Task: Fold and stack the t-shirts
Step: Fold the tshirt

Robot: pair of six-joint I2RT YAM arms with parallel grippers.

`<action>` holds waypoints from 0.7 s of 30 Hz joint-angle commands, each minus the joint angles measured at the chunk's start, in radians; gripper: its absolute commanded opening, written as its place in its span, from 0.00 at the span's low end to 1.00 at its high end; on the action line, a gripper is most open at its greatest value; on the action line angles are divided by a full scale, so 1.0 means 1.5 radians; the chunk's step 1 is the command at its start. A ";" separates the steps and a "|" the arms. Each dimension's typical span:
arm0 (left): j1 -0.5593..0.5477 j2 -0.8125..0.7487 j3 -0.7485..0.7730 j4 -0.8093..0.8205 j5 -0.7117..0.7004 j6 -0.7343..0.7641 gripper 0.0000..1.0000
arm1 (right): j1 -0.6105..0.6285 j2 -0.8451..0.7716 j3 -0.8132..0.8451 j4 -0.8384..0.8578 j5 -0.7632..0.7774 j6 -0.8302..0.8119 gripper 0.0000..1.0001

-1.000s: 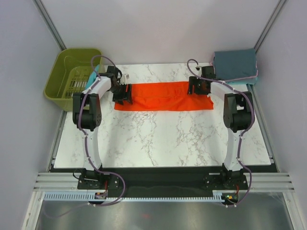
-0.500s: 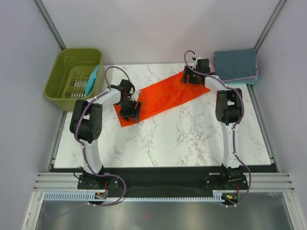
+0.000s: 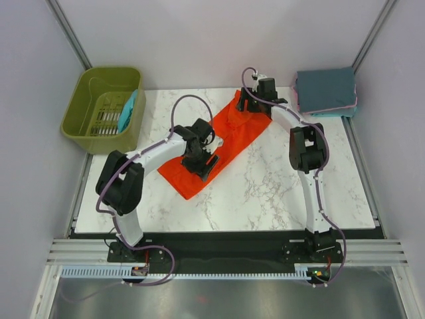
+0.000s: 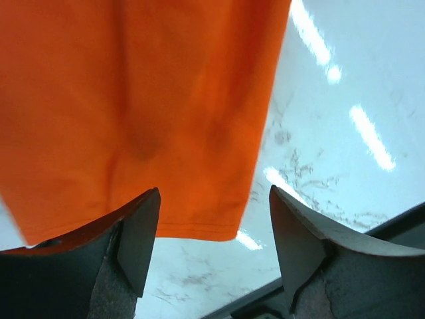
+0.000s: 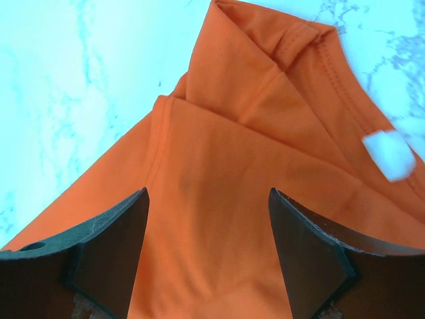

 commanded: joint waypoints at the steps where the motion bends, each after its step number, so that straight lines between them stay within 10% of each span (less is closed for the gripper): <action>1: 0.011 -0.043 0.105 0.008 -0.075 0.063 0.75 | -0.031 -0.149 -0.033 0.012 -0.006 0.022 0.81; 21: 0.156 0.104 0.163 0.026 -0.022 0.044 0.74 | -0.113 -0.227 -0.358 0.011 -0.084 0.143 0.80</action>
